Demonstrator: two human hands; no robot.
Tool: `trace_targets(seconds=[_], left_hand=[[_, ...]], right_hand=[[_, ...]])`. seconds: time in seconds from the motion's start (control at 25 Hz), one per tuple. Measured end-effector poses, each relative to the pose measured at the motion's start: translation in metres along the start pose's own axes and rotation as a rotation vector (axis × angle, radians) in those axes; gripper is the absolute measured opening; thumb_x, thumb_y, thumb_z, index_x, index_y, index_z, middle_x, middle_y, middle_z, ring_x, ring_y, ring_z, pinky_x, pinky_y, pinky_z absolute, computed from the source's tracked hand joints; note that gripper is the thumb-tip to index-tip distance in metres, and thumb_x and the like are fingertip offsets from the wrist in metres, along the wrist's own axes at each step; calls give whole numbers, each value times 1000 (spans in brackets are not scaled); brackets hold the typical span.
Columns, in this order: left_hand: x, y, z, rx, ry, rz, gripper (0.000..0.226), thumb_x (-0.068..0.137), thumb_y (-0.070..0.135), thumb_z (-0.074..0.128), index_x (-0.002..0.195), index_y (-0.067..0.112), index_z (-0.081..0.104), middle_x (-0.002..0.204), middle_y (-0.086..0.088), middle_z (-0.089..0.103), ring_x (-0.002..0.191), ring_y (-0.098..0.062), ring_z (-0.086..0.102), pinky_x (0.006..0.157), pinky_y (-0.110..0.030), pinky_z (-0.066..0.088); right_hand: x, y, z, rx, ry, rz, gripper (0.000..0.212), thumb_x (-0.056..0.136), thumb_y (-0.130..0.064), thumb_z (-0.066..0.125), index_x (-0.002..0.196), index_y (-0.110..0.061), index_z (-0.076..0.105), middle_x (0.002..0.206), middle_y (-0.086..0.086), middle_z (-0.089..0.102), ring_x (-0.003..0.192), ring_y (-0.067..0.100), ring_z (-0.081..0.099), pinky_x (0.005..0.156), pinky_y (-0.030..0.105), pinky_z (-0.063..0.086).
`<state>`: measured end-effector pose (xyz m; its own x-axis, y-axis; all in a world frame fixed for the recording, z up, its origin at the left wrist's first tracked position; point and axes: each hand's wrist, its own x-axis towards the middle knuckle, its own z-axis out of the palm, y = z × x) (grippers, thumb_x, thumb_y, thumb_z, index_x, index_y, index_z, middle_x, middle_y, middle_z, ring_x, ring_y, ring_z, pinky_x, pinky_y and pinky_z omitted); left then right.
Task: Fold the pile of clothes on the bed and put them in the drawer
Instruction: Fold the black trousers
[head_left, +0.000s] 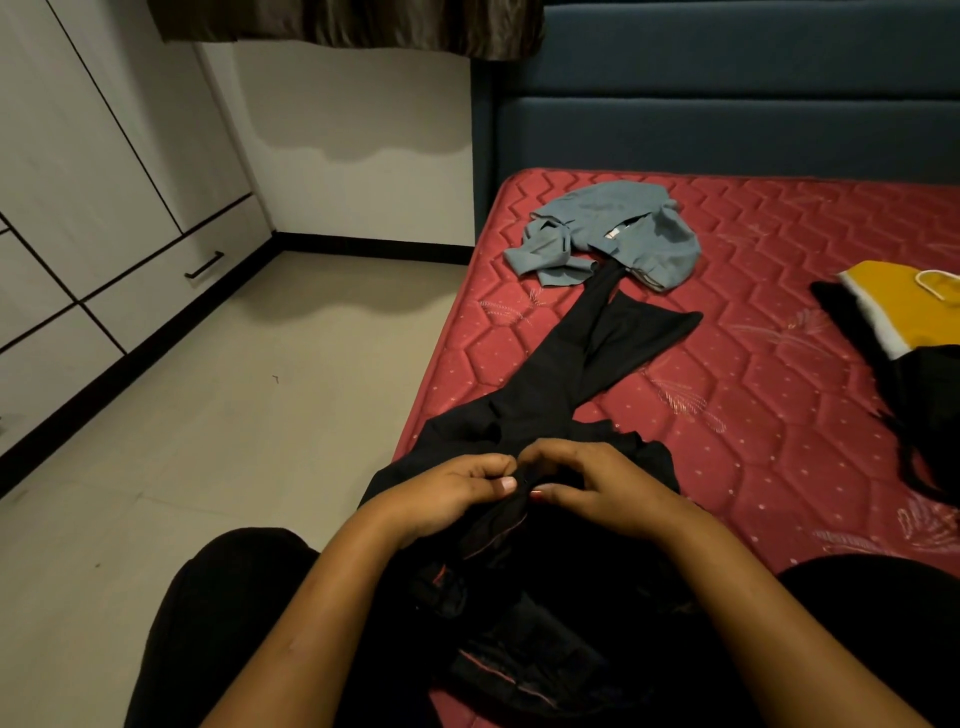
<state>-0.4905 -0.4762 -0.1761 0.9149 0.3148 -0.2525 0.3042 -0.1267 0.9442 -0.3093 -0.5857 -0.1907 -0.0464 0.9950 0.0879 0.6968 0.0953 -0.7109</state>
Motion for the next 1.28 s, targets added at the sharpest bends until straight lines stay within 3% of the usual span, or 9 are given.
trace_targets(seconds=[0.16,0.24,0.36,0.48,0.6,0.8,0.96,1.12,1.28], left_hand=[[2,-2,-1,121,187,141,20,96,26,56,78,20,49,69,14,47,66,-1,43,63,-18,36],[2,-3,0,236,245,181,19,85,38,68,94,27,56,85,16,58,79,1,54,73,-16,43],[4,-5,1,474,248,148,52,77,29,78,124,26,57,111,16,64,102,5,59,90,-15,44],[3,3,-9,511,257,175,43,76,19,79,115,24,64,91,20,64,81,7,60,77,-15,45],[1,10,-20,483,278,196,31,77,14,79,106,19,68,91,5,69,85,-12,65,79,-26,48],[-4,8,-34,560,396,192,23,78,20,78,99,13,73,81,16,69,79,10,60,74,-8,42],[-8,-1,-25,869,677,305,30,78,43,58,94,21,70,85,3,72,78,-18,67,69,-31,52],[-7,-3,-5,1100,919,302,18,75,30,55,91,23,58,71,-1,67,59,-31,64,46,-34,46],[-6,1,0,1207,1063,365,18,77,23,45,91,16,54,56,-2,56,43,-28,55,34,-27,35]], right_hand=[[0,0,-1,-154,173,-9,21,86,-39,53,106,-34,54,101,-19,65,94,1,62,84,33,51],[0,1,-3,-191,300,-11,21,85,-33,54,106,-31,57,103,-15,66,95,5,64,82,35,51],[-2,4,-8,-271,403,-10,25,85,-28,49,107,-26,60,102,-12,66,95,10,64,79,39,51],[-4,8,-21,-383,455,21,36,85,-35,38,107,-25,65,96,-10,65,91,13,65,75,38,49],[-6,9,-29,-381,499,58,39,84,-39,37,104,-25,67,92,-12,64,89,11,63,74,36,45],[-4,10,-25,-327,412,55,27,86,-33,51,105,-24,68,90,-14,62,88,12,64,76,39,52],[-8,9,-22,-243,315,75,30,86,-44,57,111,-29,65,107,-14,67,101,7,63,84,32,52],[-7,-3,-6,-445,378,40,21,82,-42,65,97,-29,60,92,-11,68,85,14,65,60,27,42],[-8,-12,-16,-621,574,-24,11,80,-29,51,84,-22,58,71,-4,60,59,23,60,47,28,40]])
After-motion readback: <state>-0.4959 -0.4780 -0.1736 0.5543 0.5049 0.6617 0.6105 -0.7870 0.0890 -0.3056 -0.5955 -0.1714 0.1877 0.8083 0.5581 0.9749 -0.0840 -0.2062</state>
